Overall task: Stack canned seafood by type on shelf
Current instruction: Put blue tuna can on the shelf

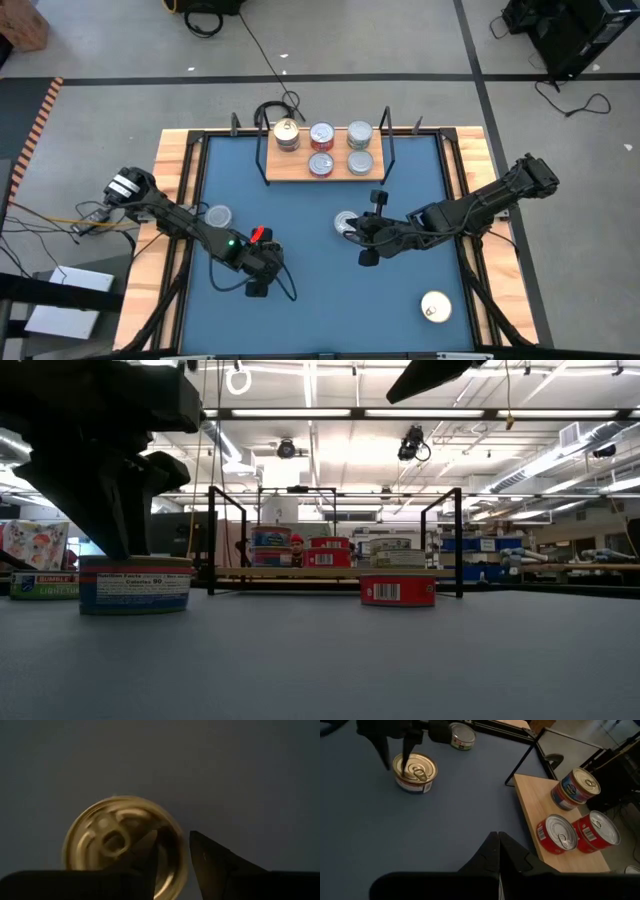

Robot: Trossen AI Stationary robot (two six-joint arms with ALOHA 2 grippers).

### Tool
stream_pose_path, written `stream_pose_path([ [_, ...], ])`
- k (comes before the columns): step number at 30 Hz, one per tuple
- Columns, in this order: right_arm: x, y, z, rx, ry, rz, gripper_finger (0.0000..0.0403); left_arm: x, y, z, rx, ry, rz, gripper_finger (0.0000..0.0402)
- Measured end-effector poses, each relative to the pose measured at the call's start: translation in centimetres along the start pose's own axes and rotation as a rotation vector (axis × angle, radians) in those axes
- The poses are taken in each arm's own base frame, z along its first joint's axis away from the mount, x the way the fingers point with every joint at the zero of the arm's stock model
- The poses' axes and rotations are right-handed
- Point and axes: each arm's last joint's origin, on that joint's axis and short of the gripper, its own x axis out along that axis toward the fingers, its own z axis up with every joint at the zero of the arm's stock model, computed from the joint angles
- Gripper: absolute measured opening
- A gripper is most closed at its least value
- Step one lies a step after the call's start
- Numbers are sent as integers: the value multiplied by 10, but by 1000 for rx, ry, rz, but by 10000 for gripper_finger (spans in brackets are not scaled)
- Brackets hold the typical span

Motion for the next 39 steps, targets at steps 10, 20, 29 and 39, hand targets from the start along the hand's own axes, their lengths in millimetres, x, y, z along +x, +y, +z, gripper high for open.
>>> stream_pose_path([
  [10,0,0,0,0,-1,0,5,9,-1,-5,22,53,74,95],
  [20,0,0,0,-9,0,-1,5,8,-5,2,122,52,80,34],
  [29,0,0,0,-20,0,-1,6,-4,-9,18,204,44,-34,3],
  [39,9,11,-7,102,-61,157,4,-9,1,29,180,29,-97,1],
])
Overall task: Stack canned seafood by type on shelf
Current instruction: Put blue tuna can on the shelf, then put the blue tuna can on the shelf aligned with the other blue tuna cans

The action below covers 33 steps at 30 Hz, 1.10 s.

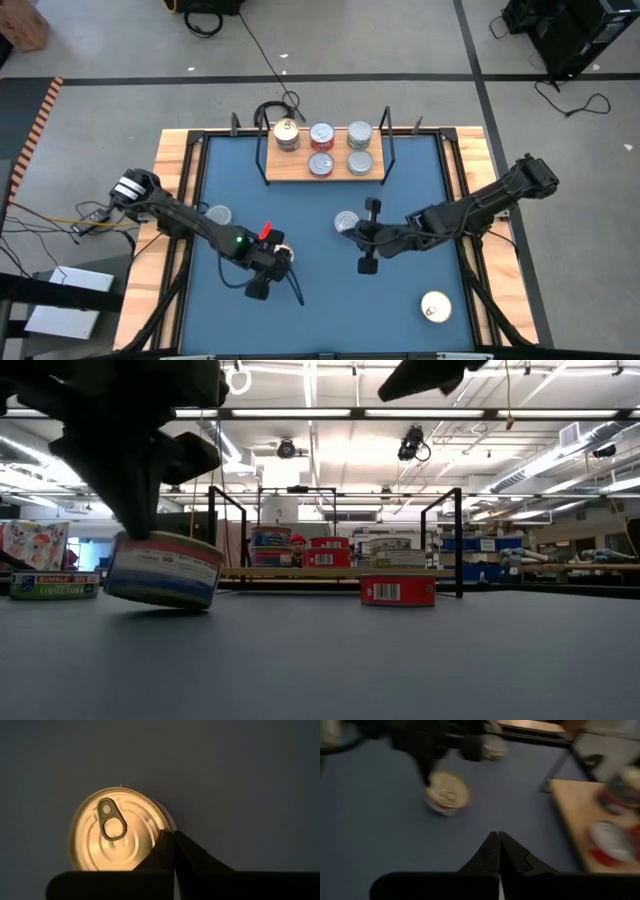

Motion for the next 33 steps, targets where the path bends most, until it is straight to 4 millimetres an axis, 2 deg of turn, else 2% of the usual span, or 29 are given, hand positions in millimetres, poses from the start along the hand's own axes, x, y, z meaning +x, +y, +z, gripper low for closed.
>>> stream_pose_path([
  [3,9,6,-12,49,-65,100,4,-8,2,2,-8,-41,-6,1],
  [7,17,8,-30,100,-100,139,3,-23,2,4,-29,-107,-38,1],
  [11,20,9,-34,171,-139,152,3,-33,3,7,-104,-162,-104,0],
  [16,22,12,-31,280,-189,209,3,-30,2,6,-137,-177,-128,0],
  [19,28,18,-34,276,-184,217,3,-21,6,-1,-168,-153,-114,0],
  [25,35,24,-38,263,-183,242,3,-22,7,-1,-175,-161,-96,1],
  [29,34,24,-36,252,-194,242,3,-30,2,8,-188,-192,-109,23],
  [33,34,23,-36,244,-199,240,3,-36,-5,10,-190,-204,-72,66],
])
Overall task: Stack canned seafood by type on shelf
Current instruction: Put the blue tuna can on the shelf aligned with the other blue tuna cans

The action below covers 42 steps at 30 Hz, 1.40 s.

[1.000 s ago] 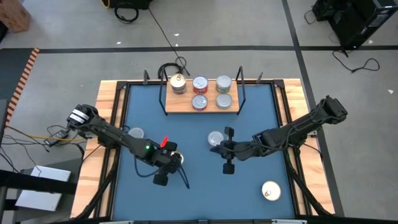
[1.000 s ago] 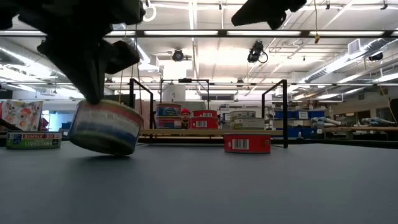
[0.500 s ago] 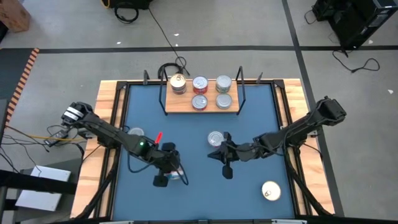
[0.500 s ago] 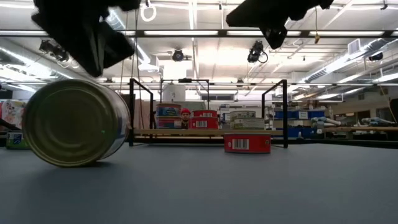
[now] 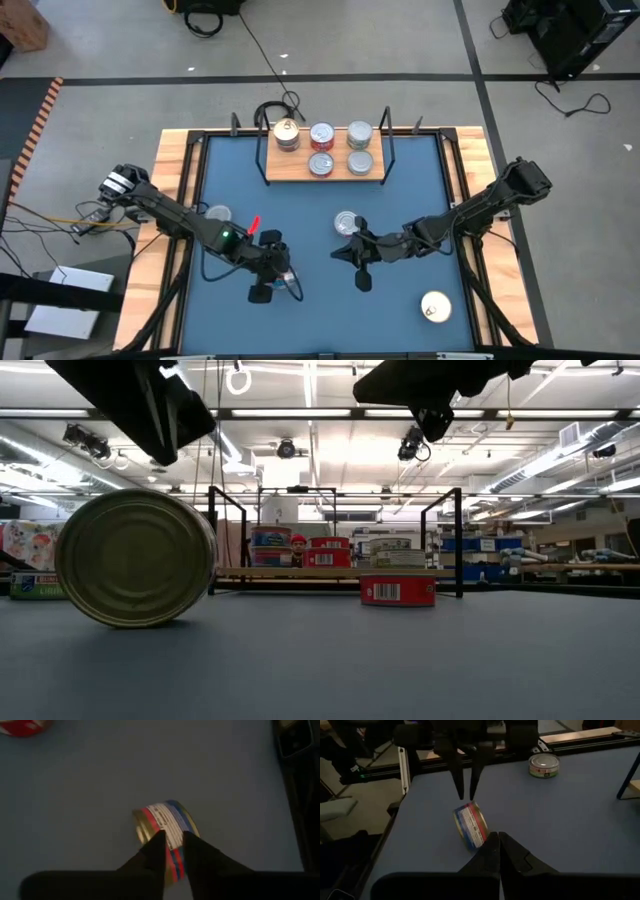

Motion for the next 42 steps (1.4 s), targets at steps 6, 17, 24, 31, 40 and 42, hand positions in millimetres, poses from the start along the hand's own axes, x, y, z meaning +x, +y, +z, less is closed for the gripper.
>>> stream_pose_path([
  [6,0,-1,0,-2,1,-2,3,-1,-4,3,-127,-17,43,146],
  [17,0,-1,0,-4,7,-4,3,7,-8,9,-154,85,91,262],
  [24,0,-1,-1,-13,12,-6,3,27,-13,16,-142,174,104,280],
  [31,0,-1,-1,-13,13,-6,3,39,-7,20,-163,244,130,280],
  [40,0,-2,-2,-19,24,-14,3,40,4,23,-143,249,158,259],
  [42,0,-2,-2,-22,24,-14,3,42,4,22,-118,255,157,248],
])
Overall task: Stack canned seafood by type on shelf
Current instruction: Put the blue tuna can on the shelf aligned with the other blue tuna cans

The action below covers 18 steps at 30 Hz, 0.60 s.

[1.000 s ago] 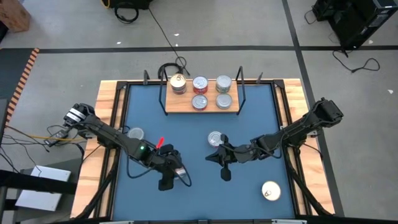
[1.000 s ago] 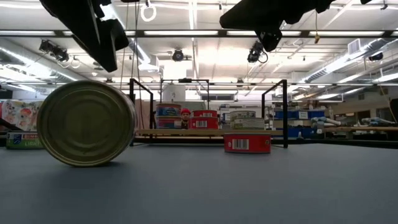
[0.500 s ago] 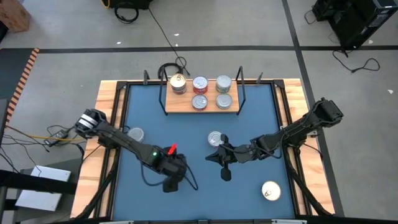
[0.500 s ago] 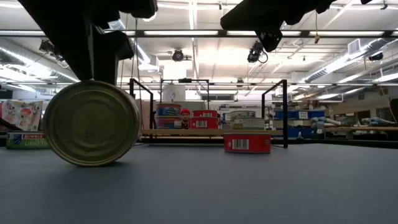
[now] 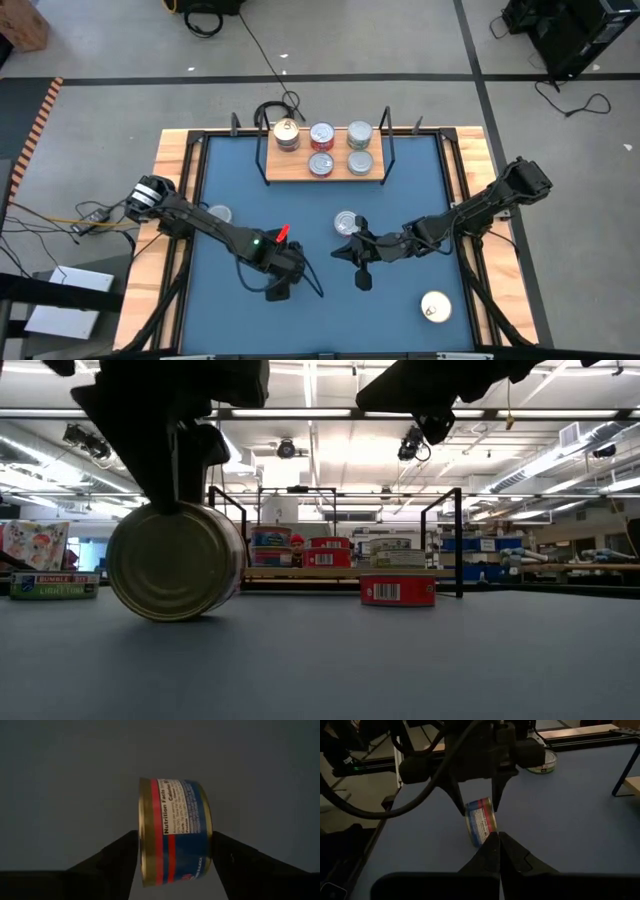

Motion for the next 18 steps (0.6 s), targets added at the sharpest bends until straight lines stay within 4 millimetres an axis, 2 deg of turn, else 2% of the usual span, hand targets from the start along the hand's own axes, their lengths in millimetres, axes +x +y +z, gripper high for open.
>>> stream_pose_path([
  [7,0,0,0,-15,2,-1,3,8,-1,0,67,19,18,219],
  [13,0,0,0,-16,5,-2,3,7,0,-1,96,15,40,209],
  [18,0,0,-1,-17,5,-2,3,-3,6,-1,139,39,207,207],
])
